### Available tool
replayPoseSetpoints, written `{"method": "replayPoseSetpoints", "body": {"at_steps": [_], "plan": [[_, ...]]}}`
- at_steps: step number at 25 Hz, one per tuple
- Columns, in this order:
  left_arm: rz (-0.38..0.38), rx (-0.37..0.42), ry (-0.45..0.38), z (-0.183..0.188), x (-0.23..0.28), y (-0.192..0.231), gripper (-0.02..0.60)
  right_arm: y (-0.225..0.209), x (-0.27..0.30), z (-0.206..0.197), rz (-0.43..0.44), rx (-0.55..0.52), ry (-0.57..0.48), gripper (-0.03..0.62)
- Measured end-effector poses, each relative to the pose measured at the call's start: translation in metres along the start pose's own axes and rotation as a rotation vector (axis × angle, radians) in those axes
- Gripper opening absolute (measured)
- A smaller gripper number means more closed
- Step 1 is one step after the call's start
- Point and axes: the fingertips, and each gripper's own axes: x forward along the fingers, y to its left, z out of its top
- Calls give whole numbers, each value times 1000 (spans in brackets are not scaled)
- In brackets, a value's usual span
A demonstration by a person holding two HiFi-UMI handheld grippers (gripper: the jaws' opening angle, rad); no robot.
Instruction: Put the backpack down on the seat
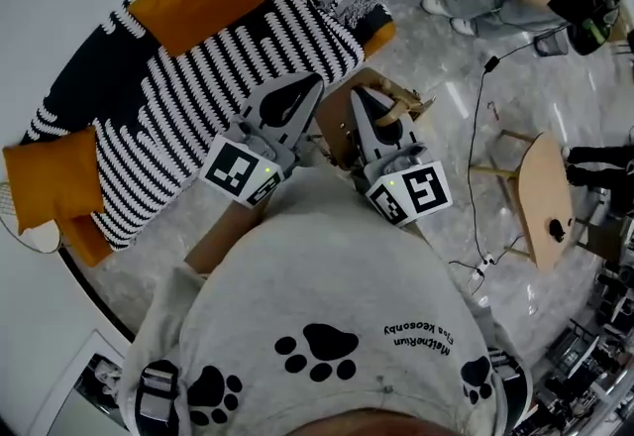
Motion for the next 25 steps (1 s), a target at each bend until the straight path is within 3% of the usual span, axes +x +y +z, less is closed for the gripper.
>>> {"method": "replayPoseSetpoints", "body": {"at_steps": [8,15,25], "plan": [[99,-2,0,14,-12,30,21,14,41,5,107,3,42,30],[193,29,21,18,65,73,21,-41,98,36,228,-17,35,31],[303,47,-1,33,114,126,21,-75,172,38,389,-81,108,30]]}}
